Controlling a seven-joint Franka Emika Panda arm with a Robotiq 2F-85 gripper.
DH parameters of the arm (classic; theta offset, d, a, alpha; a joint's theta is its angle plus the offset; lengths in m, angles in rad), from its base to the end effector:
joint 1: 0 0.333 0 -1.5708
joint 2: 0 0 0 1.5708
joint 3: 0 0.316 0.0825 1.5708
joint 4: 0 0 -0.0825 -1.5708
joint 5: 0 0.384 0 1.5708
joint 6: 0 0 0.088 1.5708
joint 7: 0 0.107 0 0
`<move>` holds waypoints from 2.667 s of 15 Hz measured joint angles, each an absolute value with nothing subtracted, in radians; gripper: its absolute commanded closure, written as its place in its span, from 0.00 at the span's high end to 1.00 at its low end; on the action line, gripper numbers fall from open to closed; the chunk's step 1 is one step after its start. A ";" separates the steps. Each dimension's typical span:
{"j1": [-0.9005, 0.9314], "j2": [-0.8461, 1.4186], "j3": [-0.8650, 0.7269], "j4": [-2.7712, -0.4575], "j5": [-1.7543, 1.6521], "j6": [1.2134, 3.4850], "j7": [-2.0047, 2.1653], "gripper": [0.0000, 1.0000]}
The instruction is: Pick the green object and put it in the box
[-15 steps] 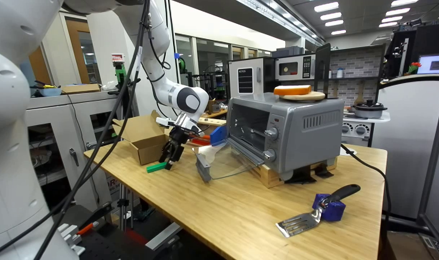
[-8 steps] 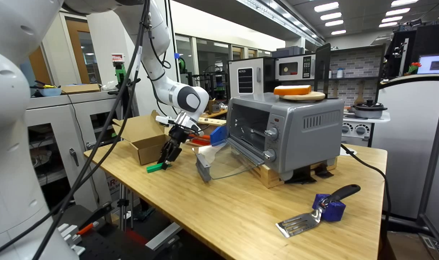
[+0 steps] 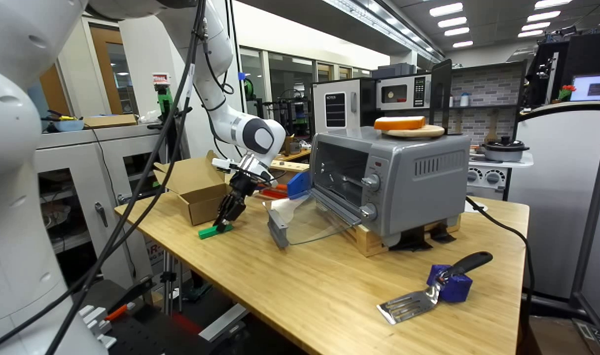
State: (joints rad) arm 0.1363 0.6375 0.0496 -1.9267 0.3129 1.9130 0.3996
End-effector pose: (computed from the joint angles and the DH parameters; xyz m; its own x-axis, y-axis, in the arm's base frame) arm 0.5280 0.1225 0.1256 0.6888 -0.3309 -0.6450 -0.3864 -0.9204 0.0595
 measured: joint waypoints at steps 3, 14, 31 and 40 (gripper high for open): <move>0.137 0.636 0.047 -1.927 0.305 1.912 0.400 0.08; 0.208 0.429 0.048 -2.016 0.140 1.881 0.455 0.08; 0.302 0.218 0.152 -1.998 -0.116 1.911 0.498 0.08; 0.372 0.328 0.197 -1.869 -0.232 1.933 0.468 0.08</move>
State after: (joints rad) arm 0.3720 0.3280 0.1965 -1.8695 -0.2316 1.9330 0.4678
